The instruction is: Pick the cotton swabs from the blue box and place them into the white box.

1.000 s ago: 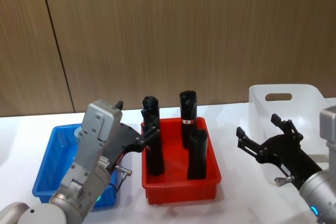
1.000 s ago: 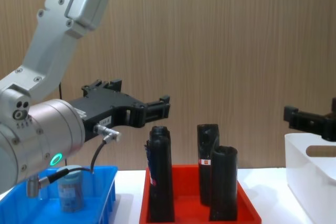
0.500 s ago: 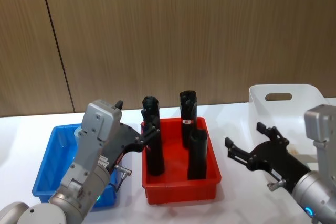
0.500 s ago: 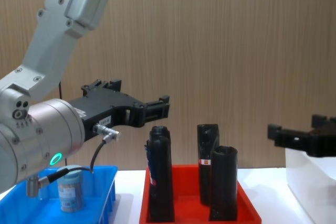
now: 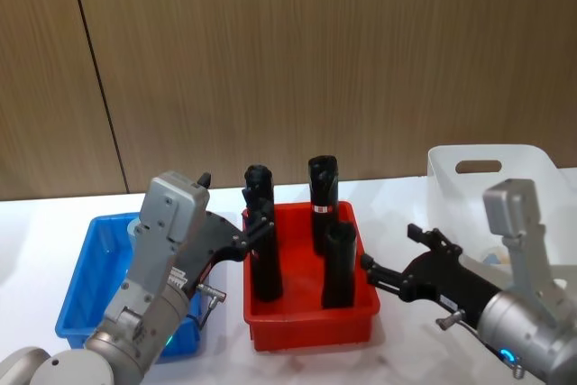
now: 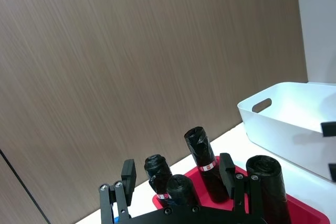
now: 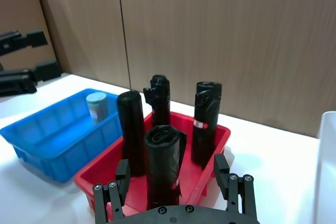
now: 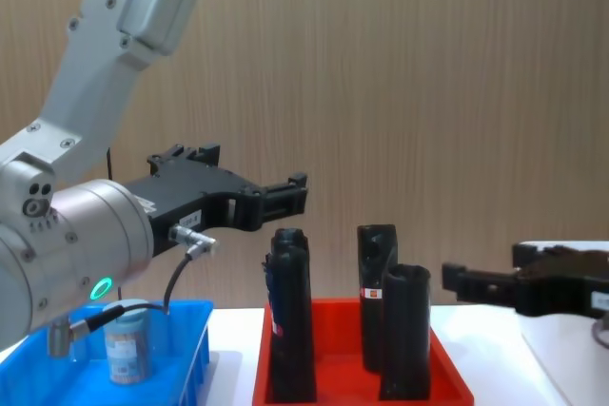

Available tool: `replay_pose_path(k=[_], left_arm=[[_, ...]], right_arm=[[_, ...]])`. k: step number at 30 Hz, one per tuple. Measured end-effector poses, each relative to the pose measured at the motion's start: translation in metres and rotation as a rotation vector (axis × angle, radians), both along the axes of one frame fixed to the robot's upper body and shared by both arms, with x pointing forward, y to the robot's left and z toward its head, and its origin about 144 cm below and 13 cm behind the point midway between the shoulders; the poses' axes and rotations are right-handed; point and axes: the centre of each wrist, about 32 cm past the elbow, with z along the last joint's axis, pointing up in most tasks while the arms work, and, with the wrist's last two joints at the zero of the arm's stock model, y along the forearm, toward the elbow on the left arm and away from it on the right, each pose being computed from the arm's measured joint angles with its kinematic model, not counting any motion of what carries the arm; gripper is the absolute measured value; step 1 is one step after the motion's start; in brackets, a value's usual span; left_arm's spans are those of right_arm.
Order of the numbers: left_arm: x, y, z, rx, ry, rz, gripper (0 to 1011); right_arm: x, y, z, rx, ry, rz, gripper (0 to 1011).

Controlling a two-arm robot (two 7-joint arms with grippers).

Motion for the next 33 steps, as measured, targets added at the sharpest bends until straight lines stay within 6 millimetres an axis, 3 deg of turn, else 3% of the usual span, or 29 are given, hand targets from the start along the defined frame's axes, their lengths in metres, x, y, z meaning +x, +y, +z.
replay_pose_path(k=[33], left_arm=[[0.000, 0.000, 0.000, 0.000, 0.000, 0.000, 1004]], right_arm=[[0.063, 0.028, -0.022, -0.038, 0.087, 0.074, 1002]])
